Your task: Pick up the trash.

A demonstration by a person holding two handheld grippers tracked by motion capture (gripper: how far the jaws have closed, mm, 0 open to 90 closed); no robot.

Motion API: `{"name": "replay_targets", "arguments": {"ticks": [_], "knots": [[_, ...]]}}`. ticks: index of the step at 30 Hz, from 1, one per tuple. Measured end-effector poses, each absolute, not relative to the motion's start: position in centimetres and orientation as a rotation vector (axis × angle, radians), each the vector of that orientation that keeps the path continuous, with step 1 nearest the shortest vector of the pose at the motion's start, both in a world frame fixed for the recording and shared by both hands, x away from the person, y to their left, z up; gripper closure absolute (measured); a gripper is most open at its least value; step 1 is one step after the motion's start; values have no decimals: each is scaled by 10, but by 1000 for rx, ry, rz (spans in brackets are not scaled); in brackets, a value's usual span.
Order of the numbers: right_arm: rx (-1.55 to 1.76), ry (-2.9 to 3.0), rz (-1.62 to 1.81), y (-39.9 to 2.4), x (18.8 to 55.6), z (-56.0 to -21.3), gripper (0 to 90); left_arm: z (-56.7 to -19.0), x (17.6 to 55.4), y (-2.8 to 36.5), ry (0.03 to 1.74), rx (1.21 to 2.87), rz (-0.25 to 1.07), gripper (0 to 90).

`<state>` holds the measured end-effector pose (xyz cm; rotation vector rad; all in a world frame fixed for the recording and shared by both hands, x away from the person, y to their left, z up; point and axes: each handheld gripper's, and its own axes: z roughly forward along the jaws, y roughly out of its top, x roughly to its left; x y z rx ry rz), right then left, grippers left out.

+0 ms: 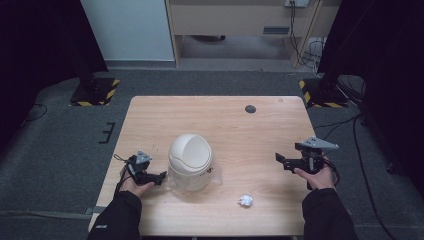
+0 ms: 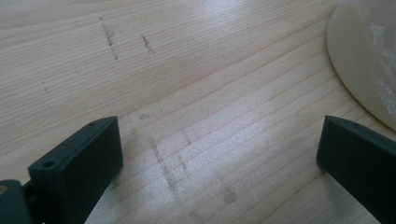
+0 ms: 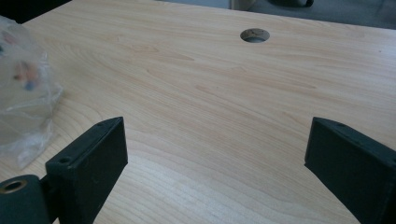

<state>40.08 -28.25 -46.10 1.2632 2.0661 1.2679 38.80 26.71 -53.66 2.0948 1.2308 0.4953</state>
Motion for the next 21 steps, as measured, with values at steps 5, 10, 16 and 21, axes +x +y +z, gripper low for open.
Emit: {"name": "replay_targets", "arguments": {"ticks": [5,10,16,21], "knots": [[1228,2055,1312,-277,398,-448,67,-537,388,267,1230,2095,496,0],[1192,2040,1359,-272,395,-434,71,-537,388,267,1231,2095,497,0],[1149,2031,1419,-261,395,-419,70,-537,388,267,1231,2095,497,0],[1101,2032,1450,-251,395,-406,69,-537,388,267,1231,2095,498,0]]}}
